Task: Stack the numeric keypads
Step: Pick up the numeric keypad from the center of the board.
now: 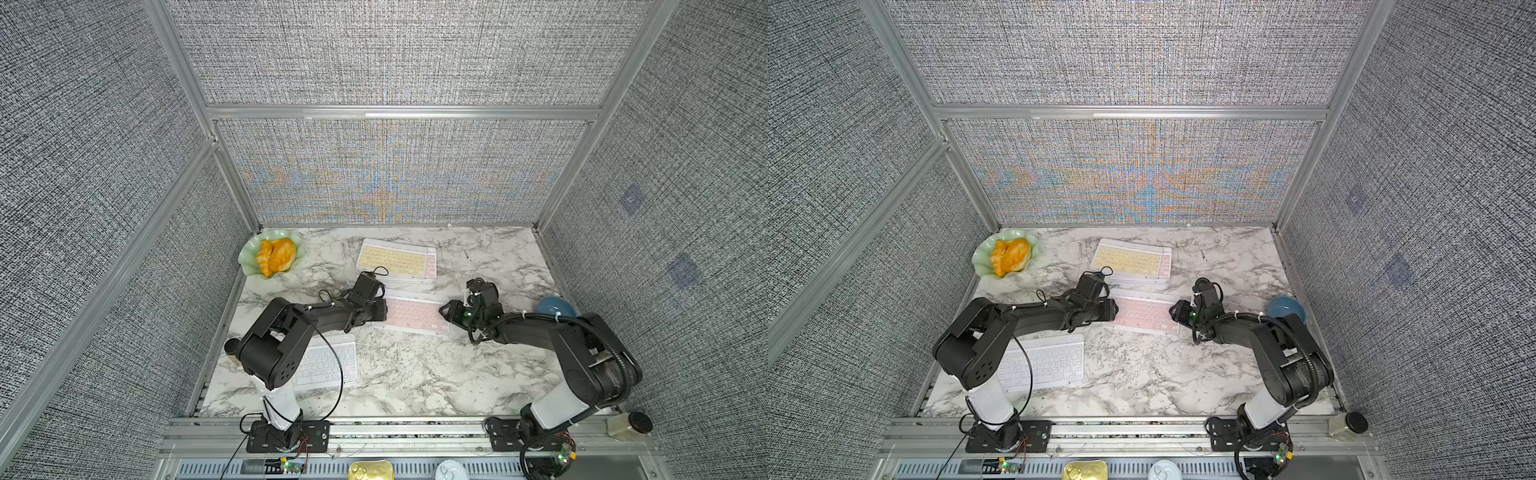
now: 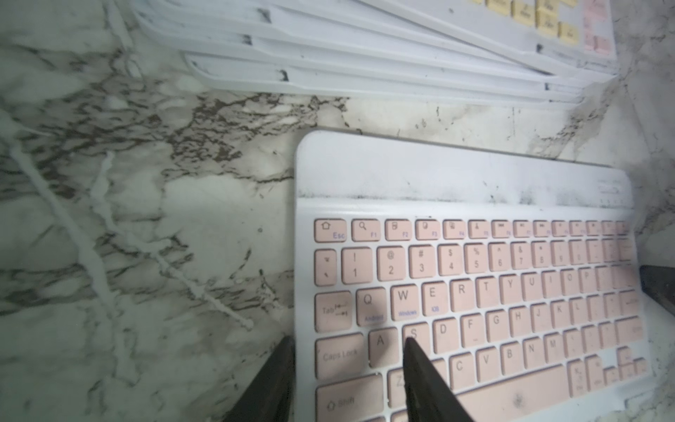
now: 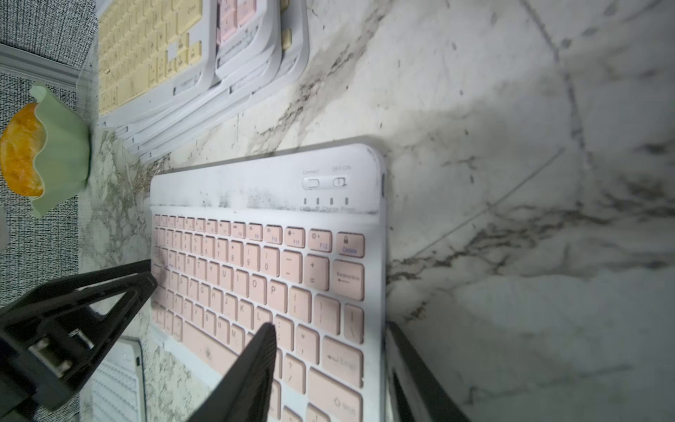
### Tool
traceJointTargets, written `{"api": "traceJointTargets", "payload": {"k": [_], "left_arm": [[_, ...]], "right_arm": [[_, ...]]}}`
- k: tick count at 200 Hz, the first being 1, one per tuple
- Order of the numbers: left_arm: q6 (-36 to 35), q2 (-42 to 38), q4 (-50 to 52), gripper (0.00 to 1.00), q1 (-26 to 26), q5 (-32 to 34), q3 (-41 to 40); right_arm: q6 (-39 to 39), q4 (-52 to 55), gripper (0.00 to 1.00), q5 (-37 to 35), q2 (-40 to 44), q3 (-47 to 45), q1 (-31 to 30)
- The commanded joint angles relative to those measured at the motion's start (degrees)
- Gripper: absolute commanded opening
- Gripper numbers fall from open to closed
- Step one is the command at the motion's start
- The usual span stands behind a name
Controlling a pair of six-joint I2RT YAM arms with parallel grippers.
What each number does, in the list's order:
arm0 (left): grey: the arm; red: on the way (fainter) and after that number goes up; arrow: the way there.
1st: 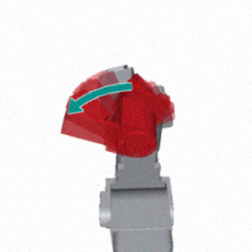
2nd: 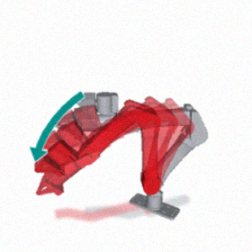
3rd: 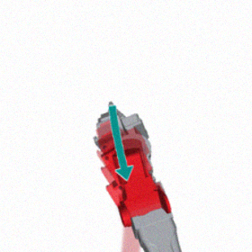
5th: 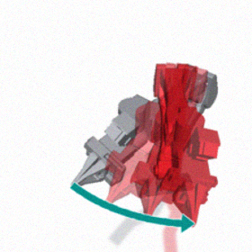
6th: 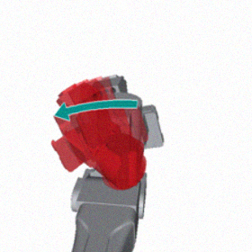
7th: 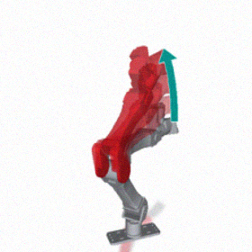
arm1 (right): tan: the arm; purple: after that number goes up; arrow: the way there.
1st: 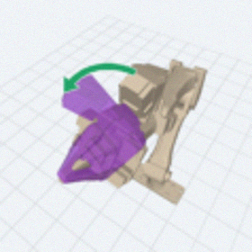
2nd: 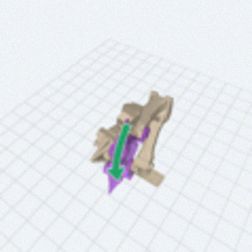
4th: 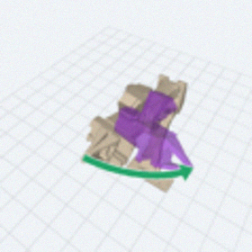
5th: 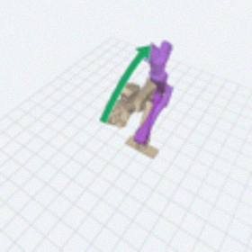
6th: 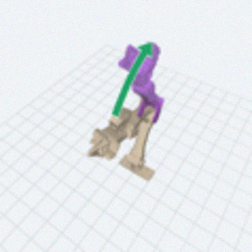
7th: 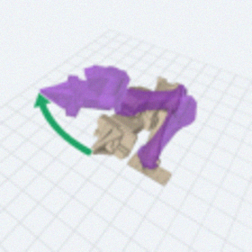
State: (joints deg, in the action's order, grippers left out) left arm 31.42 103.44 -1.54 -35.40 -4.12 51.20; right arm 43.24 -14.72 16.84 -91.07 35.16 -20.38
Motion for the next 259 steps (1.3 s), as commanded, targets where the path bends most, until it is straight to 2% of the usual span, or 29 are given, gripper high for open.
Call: {"api": "traceJointTargets", "payload": {"k": [1,127,173,259], "left_arm": [[0.7,1.6,8.2,0.49,-0.5,-6.2,-1.0],[0.3,1.7,6.9,0.49,-0.7,-8.2,-2.1],[0.2,1.5,7.0,0.49,-0.7,-8.3,-2.4],[1.3,1.0,7.5,0.49,-0.7,-6.0,-2.4]], "right_arm": [[3.1,-3.9,0.50,9.6,1.7,-0.2,0.0],[9.2,-17.1,0.50,14.6,3.3,-7.0,1.3],[8.2,-15.5,0.50,13.5,3.5,-6.8,1.4],[1.9,-4.3,0.47,9.1,6.9,-5.3,1.8]]}}
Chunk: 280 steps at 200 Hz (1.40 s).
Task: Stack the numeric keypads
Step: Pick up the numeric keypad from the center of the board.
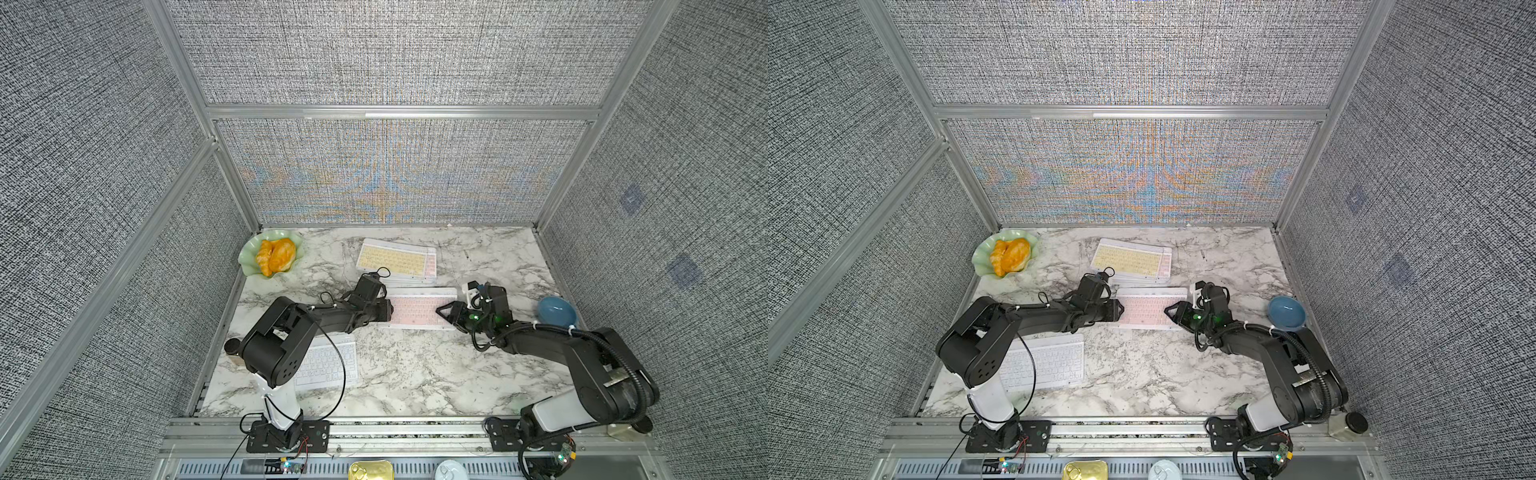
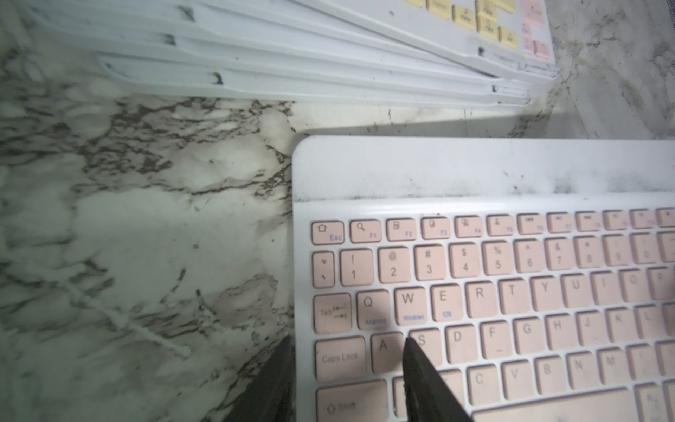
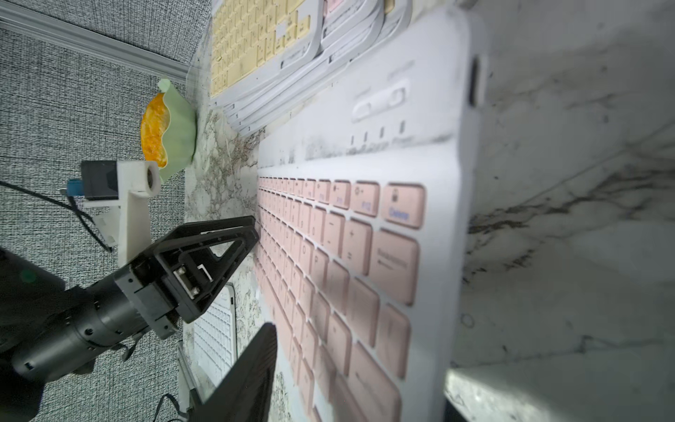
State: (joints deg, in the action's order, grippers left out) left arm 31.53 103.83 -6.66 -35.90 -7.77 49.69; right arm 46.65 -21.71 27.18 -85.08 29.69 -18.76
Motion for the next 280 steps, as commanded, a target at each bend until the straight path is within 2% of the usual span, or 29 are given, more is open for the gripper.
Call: {"api": "traceJointTargets", "payload": {"k": [1,62,78,115,179,224,249,280], "left_arm": [[1.2,0.6,12.6,0.49,-0.2,-2.3,-0.9],[2.0,-0.3,11.4,0.49,-0.2,-2.1,-1.4],[2.1,-0.5,11.4,0.49,-0.2,-2.0,-1.5],[2.7,-2.9,11.2,0.49,-0.2,-1.2,-1.8],[2.3,-11.4,16.1,0.49,0.0,1.3,1.1],[2.6,-16.8,21.0,0.49,2.2,2.7,2.2],[4.1,-19.5,22.5,0.50,4.3,3.5,1.3],[3.8,-21.4,25.7,0.50,7.0,3.2,1.9]], "right_arm": [[-1.6,2.8,0.47,-1.3,1.0,0.1,0.2],[-1.5,2.7,0.26,0.1,2.3,-1.0,0.9],[-1.3,2.7,0.25,0.6,2.6,-1.4,1.1],[-0.6,3.1,0.00,1.9,4.7,-2.5,1.7],[-1.6,9.8,0.00,3.6,12.7,-1.7,2.2],[-1.0,13.2,0.00,4.5,18.1,3.0,2.2],[-1.1,13.6,0.00,3.8,16.9,7.9,2.2],[-0.8,13.3,0.00,4.9,10.8,16.5,2.2]]}}
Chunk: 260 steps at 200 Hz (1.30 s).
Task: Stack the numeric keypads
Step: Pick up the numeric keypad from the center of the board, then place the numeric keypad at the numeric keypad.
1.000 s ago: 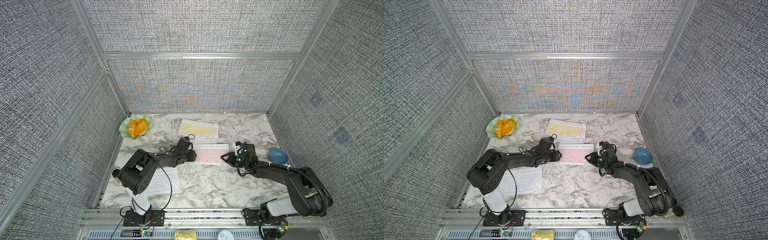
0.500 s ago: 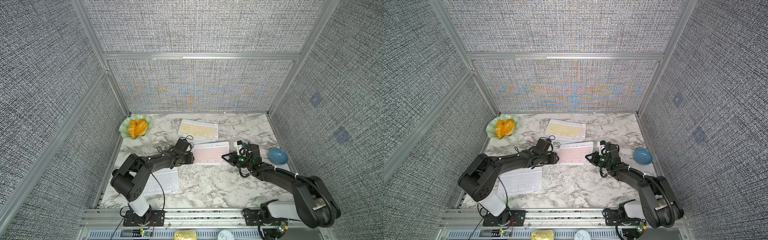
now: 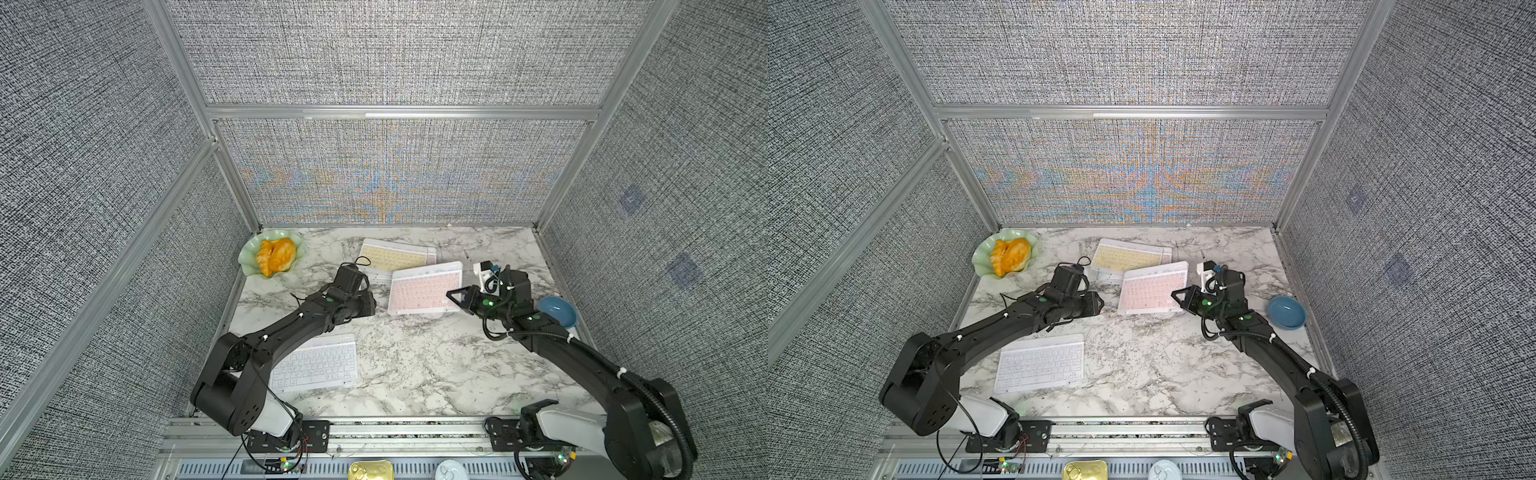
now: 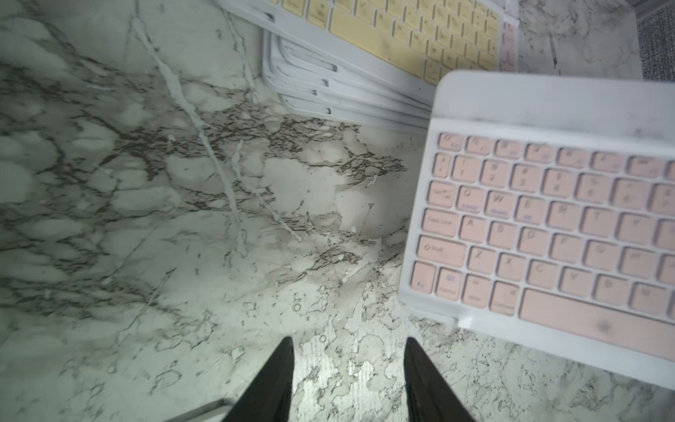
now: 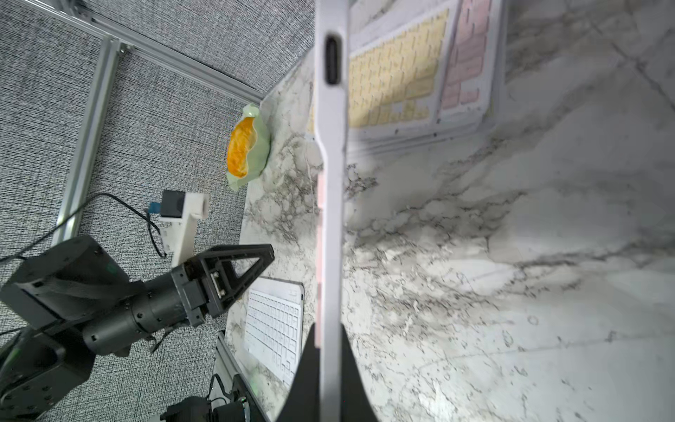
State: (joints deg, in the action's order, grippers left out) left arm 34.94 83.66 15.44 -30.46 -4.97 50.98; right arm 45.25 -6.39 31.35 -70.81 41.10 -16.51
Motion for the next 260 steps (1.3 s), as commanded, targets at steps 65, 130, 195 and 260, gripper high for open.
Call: {"api": "traceJointTargets", "payload": {"k": [65,130,195,260], "left_arm": [[-0.6,-4.7,6.2,0.52,6.6,1.4,2.8],[-1.6,-2.9,8.7,0.52,9.4,1.5,6.1],[-1.5,-1.8,9.1,0.52,10.0,1.1,5.4],[-1.5,-1.0,9.4,0.52,10.1,0.8,4.8]], "right_arm": [[1.1,-5.3,0.00,1.6,-22.9,24.5,0.0],[4.8,-9.5,0.00,5.3,-41.0,40.0,0.0],[9.5,-14.4,0.00,7.7,-48.6,41.4,0.1],[12.6,-19.9,0.00,8.0,-51.0,36.6,1.3]]}}
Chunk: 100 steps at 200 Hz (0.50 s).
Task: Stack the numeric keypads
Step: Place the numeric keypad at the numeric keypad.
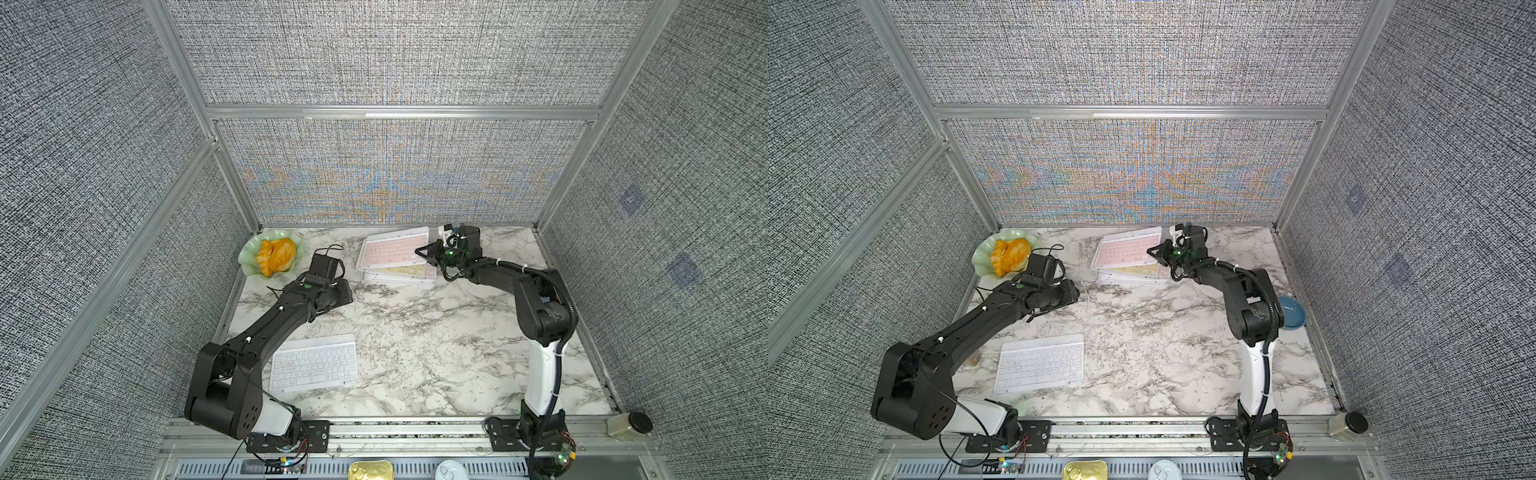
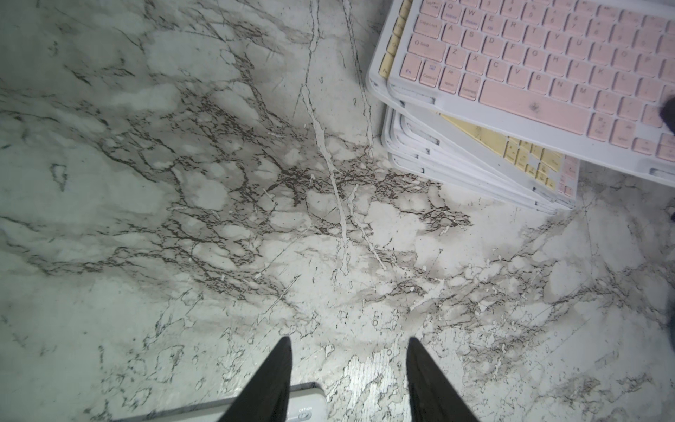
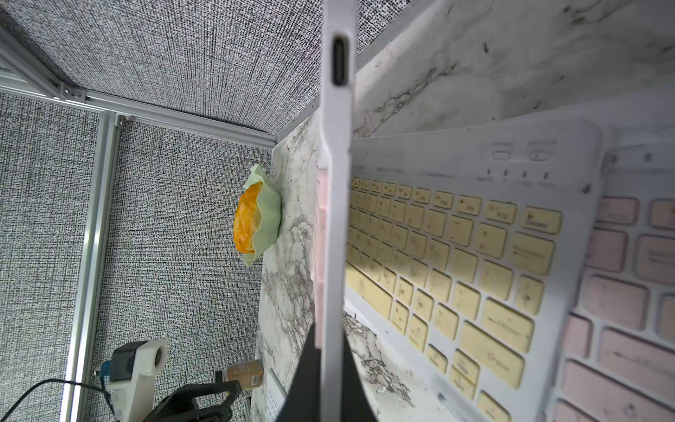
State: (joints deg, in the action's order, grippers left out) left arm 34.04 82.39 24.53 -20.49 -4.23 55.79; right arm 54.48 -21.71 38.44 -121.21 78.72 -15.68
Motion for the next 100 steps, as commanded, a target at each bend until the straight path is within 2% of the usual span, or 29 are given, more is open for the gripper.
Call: {"api": "traceJointTargets", "payload": {"k": [1,50,61,100], "left_arm": [[-0.6,0.3,0.3,0.52,0.1,0.0,0.0],[-0.7,0.8,0.7,0.52,0.1,-0.3,-0.2],[-0.7,0.9,0.6,0.52,0.1,-0.4,-0.4],[-0.5,1.0,0.1,0.52,0.1,-0.9,-0.8]], "right_arm": [[3.3,-4.5,0.00,0.9,-0.6,-1.1,0.5],[3.7,-5.7,0.00,2.1,-2.7,-2.5,1.8],[6.1,-6.7,0.00,2.5,-3.2,-2.8,1.8],[7.3,-8.7,0.13,2.4,-4.0,-4.2,2.0]]}}
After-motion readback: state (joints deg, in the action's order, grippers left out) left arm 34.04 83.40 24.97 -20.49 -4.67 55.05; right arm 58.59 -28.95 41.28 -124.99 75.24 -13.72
